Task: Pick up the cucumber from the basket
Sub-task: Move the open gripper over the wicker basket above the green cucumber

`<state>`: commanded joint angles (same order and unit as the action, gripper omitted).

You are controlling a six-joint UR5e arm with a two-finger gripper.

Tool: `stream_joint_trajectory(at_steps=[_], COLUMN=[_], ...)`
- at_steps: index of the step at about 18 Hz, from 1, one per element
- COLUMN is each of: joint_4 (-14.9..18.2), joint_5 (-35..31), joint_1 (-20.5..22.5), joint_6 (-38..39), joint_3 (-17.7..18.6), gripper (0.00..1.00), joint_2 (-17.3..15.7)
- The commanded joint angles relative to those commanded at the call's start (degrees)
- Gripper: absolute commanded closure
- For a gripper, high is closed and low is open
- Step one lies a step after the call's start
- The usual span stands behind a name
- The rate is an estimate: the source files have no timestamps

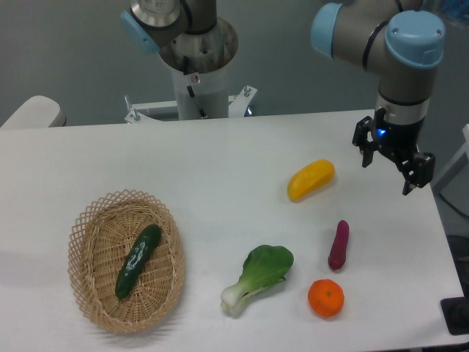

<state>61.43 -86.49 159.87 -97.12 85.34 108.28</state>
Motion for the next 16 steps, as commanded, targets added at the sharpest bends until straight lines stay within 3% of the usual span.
stream_joint_trajectory(at_steps=[7,9,16], joint_4=[1.32,3.24,4.13], joint_5=[0.53,0.88,2.64], joint_1=[-2.98,-4.13,-11.85], joint_6=[1.14,3.41,24.92], joint_3=[0.26,0.26,4.47], gripper=[0.0,0.0,0.0], joint_2=[-0.52,-1.23,-5.09])
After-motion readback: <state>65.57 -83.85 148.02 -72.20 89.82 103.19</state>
